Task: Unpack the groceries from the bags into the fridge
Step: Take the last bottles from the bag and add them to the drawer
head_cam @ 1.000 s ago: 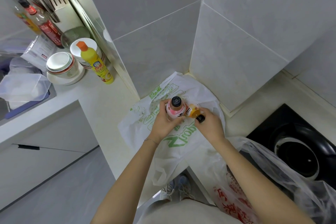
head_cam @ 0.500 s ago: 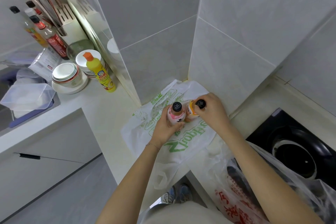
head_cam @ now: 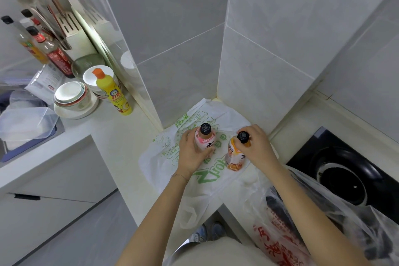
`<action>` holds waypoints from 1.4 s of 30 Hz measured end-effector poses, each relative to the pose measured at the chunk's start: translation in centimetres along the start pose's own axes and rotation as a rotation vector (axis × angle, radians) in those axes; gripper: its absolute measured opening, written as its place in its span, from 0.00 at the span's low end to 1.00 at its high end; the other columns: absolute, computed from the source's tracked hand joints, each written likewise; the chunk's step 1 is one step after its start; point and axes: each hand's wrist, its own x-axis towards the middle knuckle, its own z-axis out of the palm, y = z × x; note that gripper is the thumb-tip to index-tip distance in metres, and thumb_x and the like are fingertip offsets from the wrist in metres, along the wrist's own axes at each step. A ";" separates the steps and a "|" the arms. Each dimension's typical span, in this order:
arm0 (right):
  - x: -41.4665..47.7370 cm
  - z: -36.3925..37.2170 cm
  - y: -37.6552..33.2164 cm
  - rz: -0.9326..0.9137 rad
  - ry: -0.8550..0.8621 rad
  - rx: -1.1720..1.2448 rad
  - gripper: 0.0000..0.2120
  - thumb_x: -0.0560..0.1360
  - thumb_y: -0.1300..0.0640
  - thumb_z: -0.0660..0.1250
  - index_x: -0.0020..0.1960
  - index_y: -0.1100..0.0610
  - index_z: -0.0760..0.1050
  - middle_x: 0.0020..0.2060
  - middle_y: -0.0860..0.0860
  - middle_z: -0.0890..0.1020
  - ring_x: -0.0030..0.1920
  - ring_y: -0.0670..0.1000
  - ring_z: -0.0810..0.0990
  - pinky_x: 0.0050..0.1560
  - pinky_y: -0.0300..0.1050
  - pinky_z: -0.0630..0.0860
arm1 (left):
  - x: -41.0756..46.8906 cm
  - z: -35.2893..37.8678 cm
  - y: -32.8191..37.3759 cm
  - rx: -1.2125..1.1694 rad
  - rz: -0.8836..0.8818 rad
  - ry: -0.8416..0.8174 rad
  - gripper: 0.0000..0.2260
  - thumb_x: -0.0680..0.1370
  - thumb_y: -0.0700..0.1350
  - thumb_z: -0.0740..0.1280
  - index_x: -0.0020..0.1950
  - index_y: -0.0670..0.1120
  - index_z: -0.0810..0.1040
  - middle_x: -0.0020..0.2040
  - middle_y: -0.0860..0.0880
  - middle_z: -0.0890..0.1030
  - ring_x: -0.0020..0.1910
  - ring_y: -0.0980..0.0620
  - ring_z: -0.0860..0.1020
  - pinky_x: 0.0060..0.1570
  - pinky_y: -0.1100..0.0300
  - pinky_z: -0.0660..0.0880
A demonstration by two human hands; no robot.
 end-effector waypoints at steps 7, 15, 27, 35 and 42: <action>-3.0 1.7 1.5 0.294 -0.145 0.269 0.35 0.64 0.54 0.80 0.66 0.50 0.68 0.59 0.44 0.72 0.59 0.44 0.73 0.58 0.36 0.68 | 0.3 -0.1 1.1 0.054 0.084 0.031 0.33 0.65 0.55 0.79 0.66 0.51 0.72 0.66 0.51 0.73 0.68 0.49 0.69 0.70 0.49 0.65; -4.9 3.3 1.1 0.321 0.054 0.357 0.36 0.63 0.65 0.79 0.61 0.49 0.62 0.54 0.46 0.75 0.52 0.39 0.76 0.51 0.34 0.73 | -1.1 -0.7 1.4 0.144 0.137 0.016 0.30 0.65 0.56 0.79 0.64 0.52 0.74 0.66 0.51 0.75 0.72 0.47 0.65 0.74 0.41 0.54; -7.2 -0.9 -7.3 0.039 0.173 0.590 0.31 0.66 0.62 0.78 0.61 0.42 0.69 0.56 0.43 0.79 0.55 0.43 0.80 0.56 0.42 0.76 | -9.3 -6.6 7.4 -0.304 0.148 0.032 0.29 0.65 0.44 0.81 0.62 0.52 0.74 0.58 0.55 0.79 0.57 0.57 0.78 0.55 0.62 0.76; -10.6 -2.3 -11.4 -0.245 -0.133 0.634 0.28 0.68 0.59 0.76 0.63 0.43 0.70 0.55 0.38 0.79 0.57 0.43 0.79 0.55 0.38 0.76 | -18.0 -10.8 10.0 -0.381 0.119 0.288 0.27 0.65 0.49 0.79 0.62 0.52 0.77 0.56 0.53 0.81 0.56 0.53 0.79 0.58 0.50 0.78; -15.4 -2.8 -14.9 -0.432 -0.394 0.622 0.28 0.65 0.54 0.76 0.61 0.38 0.70 0.53 0.34 0.79 0.55 0.41 0.79 0.52 0.35 0.76 | -29.1 -11.2 10.0 -0.352 0.035 0.582 0.28 0.64 0.50 0.79 0.63 0.54 0.76 0.56 0.54 0.81 0.56 0.55 0.79 0.58 0.52 0.78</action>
